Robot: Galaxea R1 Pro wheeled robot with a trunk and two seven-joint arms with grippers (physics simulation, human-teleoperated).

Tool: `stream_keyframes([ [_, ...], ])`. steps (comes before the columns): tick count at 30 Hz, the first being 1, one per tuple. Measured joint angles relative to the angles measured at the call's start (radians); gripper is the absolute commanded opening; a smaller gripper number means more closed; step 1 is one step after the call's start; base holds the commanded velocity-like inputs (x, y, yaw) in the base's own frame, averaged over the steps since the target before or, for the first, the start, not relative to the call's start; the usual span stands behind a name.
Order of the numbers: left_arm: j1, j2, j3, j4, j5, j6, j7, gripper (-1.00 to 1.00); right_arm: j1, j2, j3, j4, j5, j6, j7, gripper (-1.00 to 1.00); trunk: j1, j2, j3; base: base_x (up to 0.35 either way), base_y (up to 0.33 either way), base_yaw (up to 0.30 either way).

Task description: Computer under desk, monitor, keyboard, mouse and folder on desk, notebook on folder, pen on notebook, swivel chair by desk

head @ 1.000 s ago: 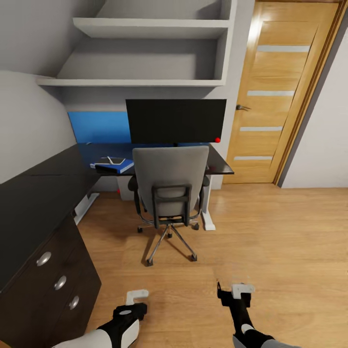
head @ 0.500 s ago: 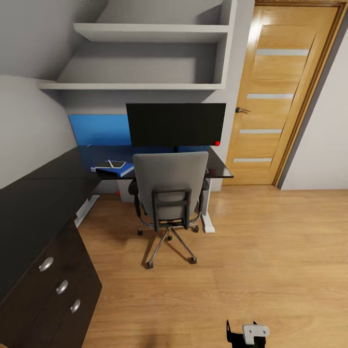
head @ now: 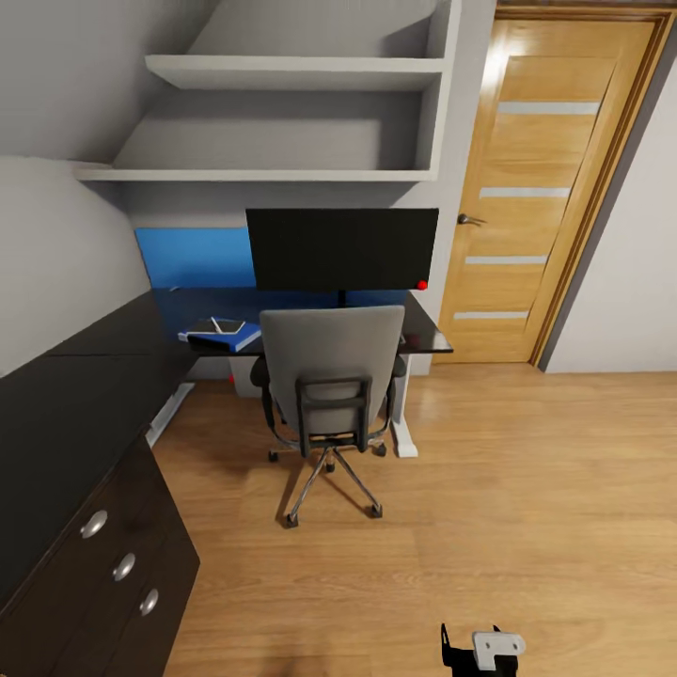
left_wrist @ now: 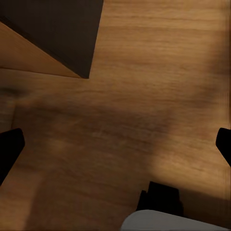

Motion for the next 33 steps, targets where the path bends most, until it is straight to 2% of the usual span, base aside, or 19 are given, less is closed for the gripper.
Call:
stream_keyframes([
  [14, 0.000, -0.002, 0.000, 0.000, 0.000, 0.000, -0.001, 1.00, 0.000, 0.000, 0.000, 0.000, 0.000, 0.000, 0.000, 1.00, -0.054, 0.098, 0.044, 0.000, 0.000, 0.000],
  [21, 0.000, 0.004, 0.002, -0.001, 0.001, 0.002, -0.021, 1.00, 0.000, 0.000, 0.000, 0.000, 0.000, 0.000, 0.000, 1.00, -0.054, 0.098, 0.044, 0.000, 0.000, 0.000],
  [33, 0.000, -0.009, -0.003, -0.002, -0.002, 0.013, -0.032, 1.00, 0.000, 0.000, 0.000, 0.000, 0.000, 0.000, 0.000, 1.00, -0.054, 0.098, 0.044, 0.000, 0.000, 0.000],
])
